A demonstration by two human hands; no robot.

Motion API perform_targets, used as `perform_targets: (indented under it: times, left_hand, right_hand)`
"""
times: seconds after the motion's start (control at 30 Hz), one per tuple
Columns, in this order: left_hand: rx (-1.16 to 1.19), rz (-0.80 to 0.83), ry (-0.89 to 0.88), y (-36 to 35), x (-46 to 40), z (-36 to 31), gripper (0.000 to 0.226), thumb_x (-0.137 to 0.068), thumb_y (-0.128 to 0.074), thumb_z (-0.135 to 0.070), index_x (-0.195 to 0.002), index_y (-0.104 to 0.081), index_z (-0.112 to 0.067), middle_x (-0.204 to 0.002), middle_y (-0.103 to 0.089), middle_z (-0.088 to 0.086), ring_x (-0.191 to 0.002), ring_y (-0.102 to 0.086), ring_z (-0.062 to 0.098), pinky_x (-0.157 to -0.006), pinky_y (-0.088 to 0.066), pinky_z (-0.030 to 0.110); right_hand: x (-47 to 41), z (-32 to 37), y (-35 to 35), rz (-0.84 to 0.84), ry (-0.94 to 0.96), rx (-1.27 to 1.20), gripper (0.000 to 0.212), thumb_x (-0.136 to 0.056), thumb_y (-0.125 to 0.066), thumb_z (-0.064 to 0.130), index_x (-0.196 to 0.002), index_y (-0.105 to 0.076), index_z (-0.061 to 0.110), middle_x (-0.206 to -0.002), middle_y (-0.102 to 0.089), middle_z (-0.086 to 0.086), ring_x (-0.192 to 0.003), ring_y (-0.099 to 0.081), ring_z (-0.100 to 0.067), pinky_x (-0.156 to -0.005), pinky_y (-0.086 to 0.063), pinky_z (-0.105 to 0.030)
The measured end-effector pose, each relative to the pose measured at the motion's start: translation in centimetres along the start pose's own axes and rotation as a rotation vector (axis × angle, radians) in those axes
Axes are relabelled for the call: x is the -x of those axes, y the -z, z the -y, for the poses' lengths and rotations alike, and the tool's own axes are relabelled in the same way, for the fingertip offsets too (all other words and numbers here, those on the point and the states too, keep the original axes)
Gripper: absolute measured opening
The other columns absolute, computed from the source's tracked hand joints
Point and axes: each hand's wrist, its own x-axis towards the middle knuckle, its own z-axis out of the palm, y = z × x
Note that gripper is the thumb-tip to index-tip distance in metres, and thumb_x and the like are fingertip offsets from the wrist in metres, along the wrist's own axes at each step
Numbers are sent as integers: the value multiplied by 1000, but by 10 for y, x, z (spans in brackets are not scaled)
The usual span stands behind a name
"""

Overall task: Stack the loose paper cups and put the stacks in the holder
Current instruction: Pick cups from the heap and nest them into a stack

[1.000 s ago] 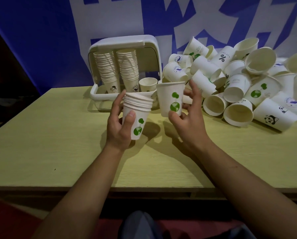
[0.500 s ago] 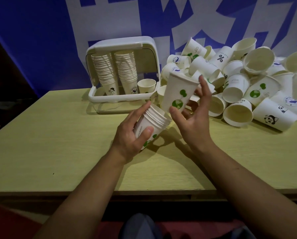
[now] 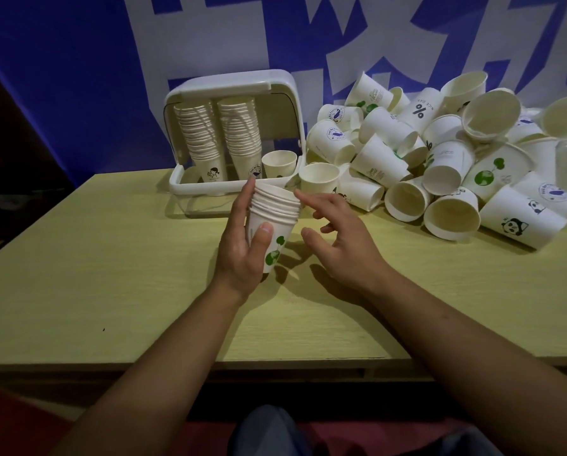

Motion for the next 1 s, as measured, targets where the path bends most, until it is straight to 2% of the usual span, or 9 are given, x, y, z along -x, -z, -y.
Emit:
perform_targets:
  times: [0.17,0.27,0.37,0.4,0.47,0.53,0.73,0.87,1.0]
  left_hand:
    - [-132,61,-53,-14,-19,-9,63,-92,-44,-57,-149,-17,-62,-161,-35,-2,-143,-42,19,-109,-43,57]
    - [-75,76,-84,-32,-34,-20,62,-92,-44,-56,-150,-23,-57,-156,-41,-3,-136,-48,16,-106,-47,54]
    - [60,53,-80,-56,-46,-25,64,-89,-47,-52,-149,-30,-40,-138,-51,-9,-118,-58,12,-93,-56,45]
    - [119,42,-69,-65,-48,-25,65,-87,-48,-50,-148,-31,-36,-135,-52,-11,-114,-60,12,-90,-56,41]
    - [170,12,-62,-80,-48,-21,68,-85,-49,-49,-148,-33,-27,-134,-53,-5,-115,-60,14,-90,-54,37]
    - [175,36,-71,-90,-43,-14,68,-85,-49,-47,-147,-35,-23,-136,-54,2,-119,-58,15,-95,-52,34]
    - [156,84,-23,-83,-37,-1,53,-84,-56,-56,-134,-39,-61,-140,-54,-1,-123,-58,16,-97,-52,35]
    - [131,74,-31,-74,-40,3,50,-86,-56,-55,-132,-39,-63,-141,-54,2,-125,-57,17,-98,-52,34]
    - [117,130,8,-76,-38,0,49,-85,-55,-60,-132,-39,-66,-140,-54,-11,-122,-59,11,-96,-55,38]
  right_hand:
    - [-22,0,35,-124,35,222,47,-93,-62,26,-138,-54,35,-130,-50,4,-118,-48,-10,-100,-48,-36]
    - [-28,-1,62,-233,-4,236,49,-93,-63,20,-139,-53,34,-131,-51,3,-115,-52,-11,-96,-46,-27]
    - [-28,-10,87,-294,-59,345,50,-93,-63,20,-140,-50,34,-135,-49,3,-112,-51,-10,-88,-41,-14]
    - [-28,-14,94,-296,-77,398,51,-93,-63,21,-140,-50,35,-136,-49,2,-112,-51,-12,-89,-43,-16]
    - [-30,-22,105,-274,-110,510,52,-92,-65,25,-140,-48,36,-138,-48,1,-114,-54,-19,-94,-51,-36]
    - [-36,-26,112,-224,-147,639,54,-92,-65,31,-142,-46,38,-142,-46,0,-117,-54,-24,-98,-49,-48]
    - [-63,-34,117,-99,-216,916,64,-91,-64,44,-148,-35,39,-152,-40,-3,-136,-42,-29,-110,-28,-51]
    - [-76,-42,112,-36,-249,978,72,-87,-67,52,-147,-30,42,-152,-40,-2,-133,-45,-32,-107,-29,-52]
    - [-78,-42,108,-4,-265,978,75,-88,-68,47,-149,-25,44,-152,-39,-4,-131,-45,-33,-107,-31,-51]
